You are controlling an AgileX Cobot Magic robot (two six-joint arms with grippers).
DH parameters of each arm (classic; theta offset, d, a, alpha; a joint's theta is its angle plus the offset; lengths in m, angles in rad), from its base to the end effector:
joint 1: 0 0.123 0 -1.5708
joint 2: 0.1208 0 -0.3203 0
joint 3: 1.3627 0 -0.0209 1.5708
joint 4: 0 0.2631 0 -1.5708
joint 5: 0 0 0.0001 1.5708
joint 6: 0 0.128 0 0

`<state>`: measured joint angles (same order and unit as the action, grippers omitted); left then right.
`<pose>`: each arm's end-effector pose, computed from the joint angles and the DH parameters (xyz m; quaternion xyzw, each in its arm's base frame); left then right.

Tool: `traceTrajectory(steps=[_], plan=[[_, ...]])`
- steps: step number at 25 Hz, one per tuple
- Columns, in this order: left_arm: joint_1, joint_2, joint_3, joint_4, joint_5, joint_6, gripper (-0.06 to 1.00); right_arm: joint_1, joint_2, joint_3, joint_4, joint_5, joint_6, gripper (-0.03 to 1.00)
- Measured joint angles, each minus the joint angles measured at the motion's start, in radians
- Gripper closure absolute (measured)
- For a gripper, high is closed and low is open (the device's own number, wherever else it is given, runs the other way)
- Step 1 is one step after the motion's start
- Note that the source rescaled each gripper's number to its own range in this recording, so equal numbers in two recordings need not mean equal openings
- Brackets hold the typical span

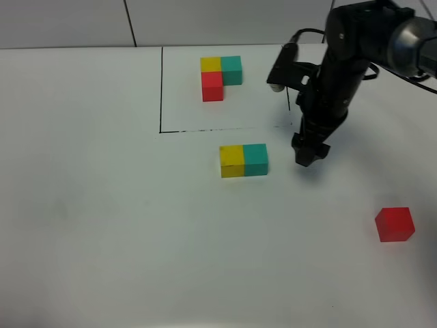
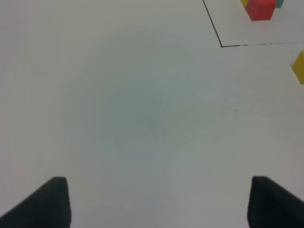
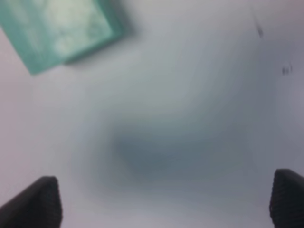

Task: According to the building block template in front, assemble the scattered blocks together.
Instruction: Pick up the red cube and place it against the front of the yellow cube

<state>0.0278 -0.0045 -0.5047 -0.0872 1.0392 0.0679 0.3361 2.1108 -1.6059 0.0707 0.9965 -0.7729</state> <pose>0.0034 -0.0095 0.2707 0.0183 0.8441 -0.0180 0.5356 0.4370 0.1607 0.1621 -0.5103 0.8559 0.0134 0.0831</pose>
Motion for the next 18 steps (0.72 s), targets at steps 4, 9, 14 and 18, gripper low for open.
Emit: traceTrajectory(steps=[4, 9, 14, 18], plan=[[0.000, 0.000, 0.000, 0.000, 0.000, 0.000, 0.24, -0.056, -0.173, 0.240, -0.002, -0.112, 0.271, 0.17], [0.000, 0.000, 0.000, 0.000, 0.000, 0.000, 0.24, -0.107, -0.406, 0.548, -0.086, -0.241, 0.672, 0.17], [0.000, 0.000, 0.000, 0.000, 0.000, 0.000, 0.24, -0.152, -0.567, 0.740, -0.149, -0.290, 0.871, 0.17], [0.000, 0.000, 0.000, 0.000, 0.000, 0.000, 0.24, -0.183, -0.581, 0.812, -0.087, -0.306, 0.895, 0.17]])
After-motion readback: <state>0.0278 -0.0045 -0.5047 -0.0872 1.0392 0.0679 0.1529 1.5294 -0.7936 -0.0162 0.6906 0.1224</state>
